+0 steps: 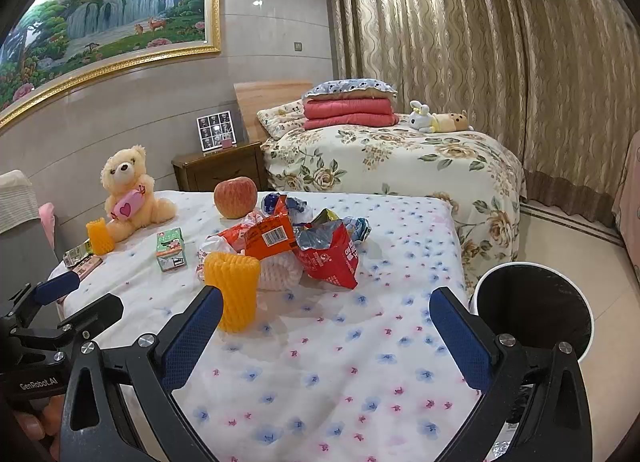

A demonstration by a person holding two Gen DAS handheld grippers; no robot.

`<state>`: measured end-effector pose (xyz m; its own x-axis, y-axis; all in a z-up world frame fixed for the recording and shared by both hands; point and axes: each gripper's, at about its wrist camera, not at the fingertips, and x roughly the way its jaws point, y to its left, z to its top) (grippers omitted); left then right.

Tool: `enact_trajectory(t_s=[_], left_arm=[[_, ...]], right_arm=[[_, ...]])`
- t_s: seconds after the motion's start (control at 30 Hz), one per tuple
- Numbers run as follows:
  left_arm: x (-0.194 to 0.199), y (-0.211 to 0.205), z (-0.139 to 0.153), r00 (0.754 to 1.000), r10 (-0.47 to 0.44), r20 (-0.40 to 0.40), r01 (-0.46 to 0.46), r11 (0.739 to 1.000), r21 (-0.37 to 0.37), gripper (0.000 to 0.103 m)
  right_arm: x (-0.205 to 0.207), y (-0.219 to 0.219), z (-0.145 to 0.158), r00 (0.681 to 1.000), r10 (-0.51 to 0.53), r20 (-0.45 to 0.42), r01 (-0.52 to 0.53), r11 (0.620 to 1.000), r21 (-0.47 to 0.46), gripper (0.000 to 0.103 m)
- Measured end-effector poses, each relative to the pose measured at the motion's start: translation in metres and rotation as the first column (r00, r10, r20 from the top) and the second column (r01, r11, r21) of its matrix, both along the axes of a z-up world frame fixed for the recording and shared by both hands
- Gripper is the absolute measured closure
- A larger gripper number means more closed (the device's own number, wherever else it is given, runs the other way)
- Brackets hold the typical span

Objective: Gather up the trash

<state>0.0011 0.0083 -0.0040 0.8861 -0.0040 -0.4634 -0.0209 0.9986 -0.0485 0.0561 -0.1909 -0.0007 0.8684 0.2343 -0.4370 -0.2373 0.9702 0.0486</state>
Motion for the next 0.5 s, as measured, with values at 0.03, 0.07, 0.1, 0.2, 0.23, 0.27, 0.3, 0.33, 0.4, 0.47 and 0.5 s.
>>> enact_trajectory(t_s=[0.03,0.07,0.1,0.2,0.23,0.27,0.3,0.33,0.4,0.47,0.5], left_arm=[[0.0004,0.0005,-0.0005,1.000,0.001,-0.002,-0.001,1.000,-0.001,0.000],[0.0007,0.0012,-0.0007,1.000,0.003,-0.003,-0.003,1.000,-0.003,0.000],[0.0006,0.0019,-0.0011,1.000,0.003,-0.003,-0.003,1.000,-0.005,0.000],[0.0006,0.0030,-0.0012,1.000,0.004,-0.003,-0.004,1.000,-0.009,0.000],[0.0006,0.0032,-0.0013,1.000,0.004,-0.003,-0.004,1.000,-0.009,0.000],[0.0007,0.0032,-0.0014,1.000,0.003,-0.003,-0.004,1.000,-0.009,0.000],[0.0005,0.0033,-0.0014,1.000,0.003,-0.003,-0.003,1.000,-0.009,0.000],[0.0007,0.0032,-0.0012,1.000,0.003,-0.003,-0.003,1.000,-0.008,0.000],[0.0008,0.0036,-0.0013,1.000,0.002,-0.003,-0.002,1.000,-0.007,0.000],[0.0006,0.0035,-0.0013,1.000,0.002,-0.002,-0.002,1.000,-0.007,0.000],[0.0010,0.0036,-0.0014,1.000,0.002,-0.002,-0.002,1.000,-0.007,0.000]], right_arm=[[0.0002,0.0001,-0.0003,1.000,0.001,-0.001,-0.001,1.000,0.000,0.000],[0.0013,0.0007,-0.0012,1.000,0.002,-0.003,-0.002,1.000,-0.002,0.000],[0.0018,0.0013,-0.0020,1.000,0.003,-0.004,-0.003,1.000,-0.003,0.000],[0.0022,0.0035,-0.0035,1.000,0.004,-0.007,-0.004,1.000,-0.006,0.000],[0.0025,0.0036,-0.0036,1.000,0.005,-0.008,-0.005,1.000,-0.006,0.000],[0.0022,0.0037,-0.0035,1.000,0.005,-0.008,-0.005,1.000,-0.005,0.000],[0.0023,0.0039,-0.0032,1.000,0.005,-0.008,-0.005,1.000,-0.006,0.000],[0.0023,0.0038,-0.0033,1.000,0.005,-0.008,-0.005,1.000,-0.007,0.000],[0.0024,0.0037,-0.0029,1.000,0.005,-0.009,-0.005,1.000,-0.006,0.000],[0.0025,0.0039,-0.0031,1.000,0.005,-0.009,-0.005,1.000,-0.006,0.000],[0.0025,0.0038,-0.0031,1.000,0.005,-0.009,-0.005,1.000,-0.005,0.000]])
